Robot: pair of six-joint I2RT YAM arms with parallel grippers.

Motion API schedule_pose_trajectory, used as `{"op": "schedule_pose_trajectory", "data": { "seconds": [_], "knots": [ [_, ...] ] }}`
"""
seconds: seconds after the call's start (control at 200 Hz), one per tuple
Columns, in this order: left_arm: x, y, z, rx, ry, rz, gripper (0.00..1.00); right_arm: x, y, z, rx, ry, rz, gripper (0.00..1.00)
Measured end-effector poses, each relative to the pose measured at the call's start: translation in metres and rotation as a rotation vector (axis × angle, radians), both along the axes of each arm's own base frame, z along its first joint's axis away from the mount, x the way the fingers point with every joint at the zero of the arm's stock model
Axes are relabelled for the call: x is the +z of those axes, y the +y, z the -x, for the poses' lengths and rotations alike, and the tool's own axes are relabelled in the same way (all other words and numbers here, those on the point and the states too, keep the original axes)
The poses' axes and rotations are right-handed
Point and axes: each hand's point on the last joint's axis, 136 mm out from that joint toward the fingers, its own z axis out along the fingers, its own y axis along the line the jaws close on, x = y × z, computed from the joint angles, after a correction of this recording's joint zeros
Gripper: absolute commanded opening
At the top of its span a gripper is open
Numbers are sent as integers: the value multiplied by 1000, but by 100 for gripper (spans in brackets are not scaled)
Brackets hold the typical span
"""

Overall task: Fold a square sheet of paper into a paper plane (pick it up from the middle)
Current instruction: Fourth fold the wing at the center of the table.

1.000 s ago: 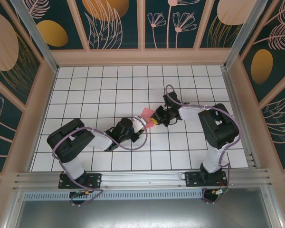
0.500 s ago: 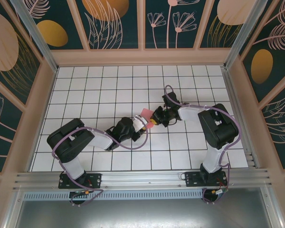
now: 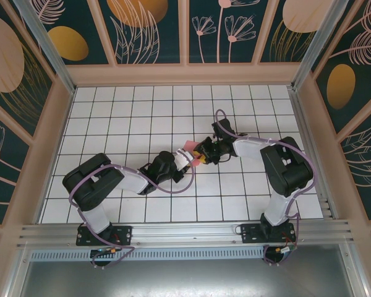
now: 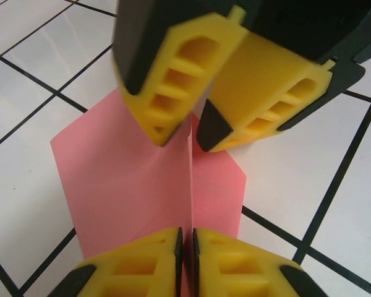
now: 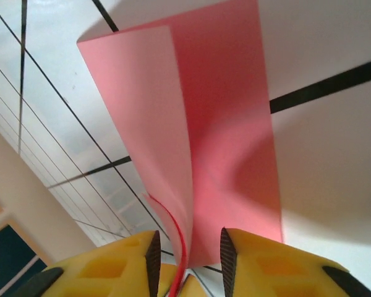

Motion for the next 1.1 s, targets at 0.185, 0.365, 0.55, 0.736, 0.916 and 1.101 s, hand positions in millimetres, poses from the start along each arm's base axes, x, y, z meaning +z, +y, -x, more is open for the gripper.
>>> {"op": "schedule_pose_trajectory", "data": {
  "seconds": [0.185,0.365,0.55,0.736,0.916,1.101],
  "knots": [
    [0,-1,2,9,30,26,8,8,-5,-3,6,-66,21,55],
    [3,-7,3,40,102,98,5,26,-13,-5,31,-214,34,56],
    [16,-17,-3,110,199,220,3,34,-28,3,46,-343,47,58],
    [16,-21,-1,186,341,321,4,31,-40,13,59,-430,41,56],
    [18,-30,-1,234,473,417,3,26,-44,19,71,-466,37,51],
    [19,-34,1,281,575,485,2,28,-44,16,66,-492,22,46]
  ]
}}
